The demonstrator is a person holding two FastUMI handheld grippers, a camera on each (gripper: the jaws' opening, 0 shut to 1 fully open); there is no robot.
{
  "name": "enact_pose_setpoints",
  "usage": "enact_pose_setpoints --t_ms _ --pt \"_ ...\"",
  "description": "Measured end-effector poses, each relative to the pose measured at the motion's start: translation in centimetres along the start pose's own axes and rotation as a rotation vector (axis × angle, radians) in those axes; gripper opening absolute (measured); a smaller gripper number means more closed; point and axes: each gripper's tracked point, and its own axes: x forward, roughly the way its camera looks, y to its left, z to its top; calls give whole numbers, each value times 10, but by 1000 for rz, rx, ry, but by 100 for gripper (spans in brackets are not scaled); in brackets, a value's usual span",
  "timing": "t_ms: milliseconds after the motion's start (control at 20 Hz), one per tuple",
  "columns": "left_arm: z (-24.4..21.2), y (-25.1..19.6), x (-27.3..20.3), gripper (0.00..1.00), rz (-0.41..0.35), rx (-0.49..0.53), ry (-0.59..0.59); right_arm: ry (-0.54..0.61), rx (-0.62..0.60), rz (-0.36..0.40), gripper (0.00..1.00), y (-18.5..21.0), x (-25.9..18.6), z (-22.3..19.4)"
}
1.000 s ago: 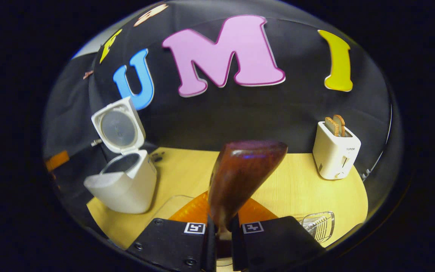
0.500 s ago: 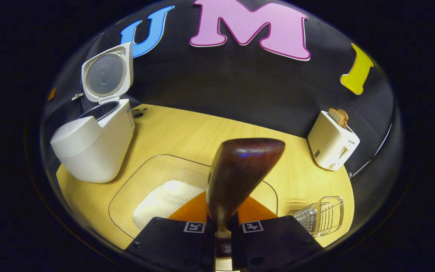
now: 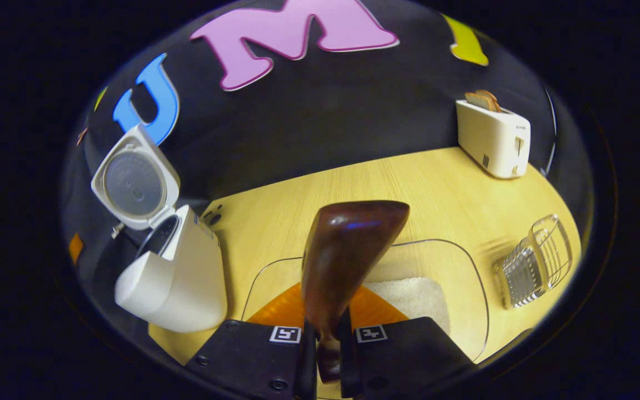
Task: Close the left gripper, press the button to open the rice cooker; take a wooden spoon from the chopstick holder with the right hand, scoop a spoonful of rice and pour it into the rice cooker, then put the wooden spoon back into the chopstick holder.
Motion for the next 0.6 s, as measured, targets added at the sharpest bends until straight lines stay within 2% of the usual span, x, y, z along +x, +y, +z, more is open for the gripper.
enact_pose_setpoints --t_ms 200,400,600 --pt "4 4 -5 97 10 1 -5 -37 327 66 20 -4 -6 6" --pt "8 1 -7 97 9 3 -14 -99 440 84 20 -19 -20 26" --pt "12 -7 -7 97 -8 -2 -25 -192 507 135 20 -14 -51 77"
